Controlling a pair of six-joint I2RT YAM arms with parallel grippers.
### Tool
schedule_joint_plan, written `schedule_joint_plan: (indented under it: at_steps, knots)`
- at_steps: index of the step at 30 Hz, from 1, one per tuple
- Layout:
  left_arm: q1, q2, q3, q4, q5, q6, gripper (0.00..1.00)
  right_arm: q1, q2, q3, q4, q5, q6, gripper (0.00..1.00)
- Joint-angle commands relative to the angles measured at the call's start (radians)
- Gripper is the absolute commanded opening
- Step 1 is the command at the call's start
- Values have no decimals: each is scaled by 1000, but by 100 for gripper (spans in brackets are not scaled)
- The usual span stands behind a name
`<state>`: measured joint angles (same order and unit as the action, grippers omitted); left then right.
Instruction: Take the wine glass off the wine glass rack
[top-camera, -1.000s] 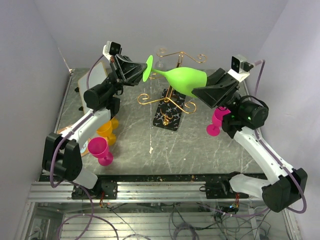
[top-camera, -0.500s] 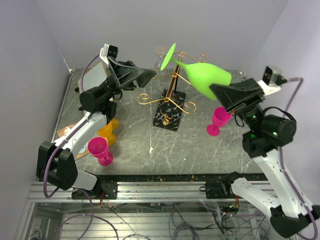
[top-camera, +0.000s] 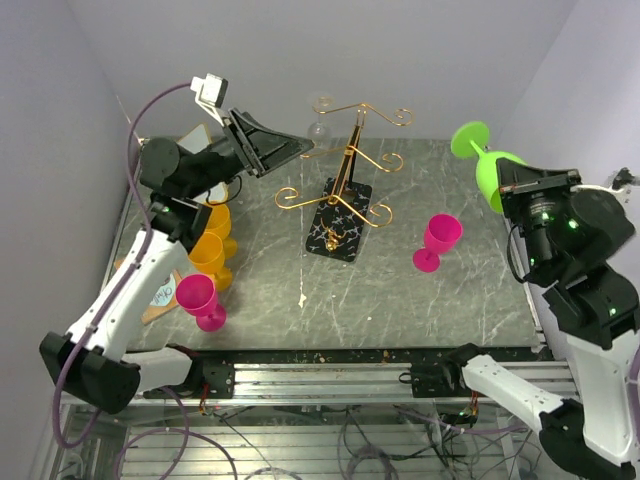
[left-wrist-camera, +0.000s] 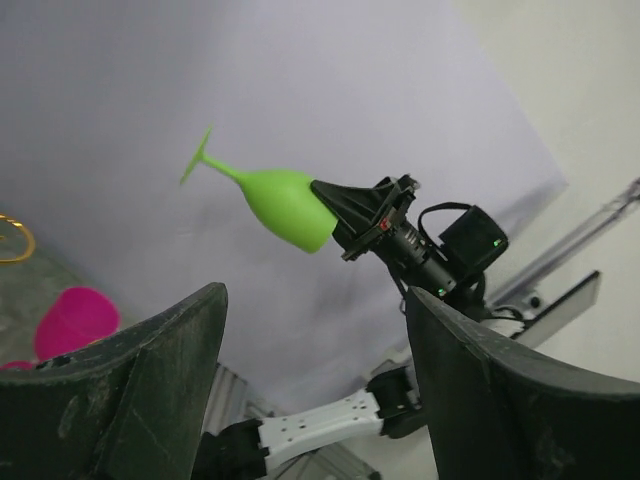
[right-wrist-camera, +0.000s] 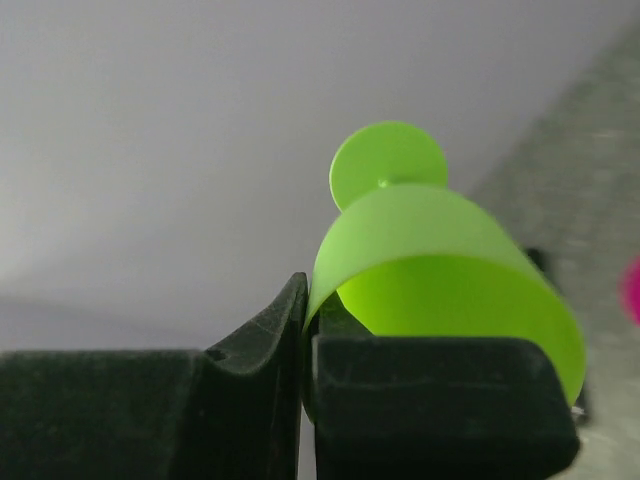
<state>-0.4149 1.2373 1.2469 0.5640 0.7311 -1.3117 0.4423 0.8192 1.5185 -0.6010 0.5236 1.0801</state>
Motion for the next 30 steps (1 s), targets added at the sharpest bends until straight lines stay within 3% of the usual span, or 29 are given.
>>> schedule_joint_plan:
  at_steps: [1, 5, 10, 20, 30]
  knots:
    - [2, -61, 128, -489, -73, 382, 83, 0, 103, 114, -566, 286, 104, 0]
    - [2, -65, 165, -588, -120, 475, 83, -1, 157, 111, -776, 313, 103, 0]
    - [2, -54, 157, -593, -107, 483, 82, -5, 133, -49, -772, 170, -89, 0]
    - [2, -50, 147, -595, -105, 487, 81, -5, 22, -150, -778, 95, -200, 0]
    - [2, -69, 159, -694, -155, 533, 81, -5, 40, -290, -691, 8, -131, 0]
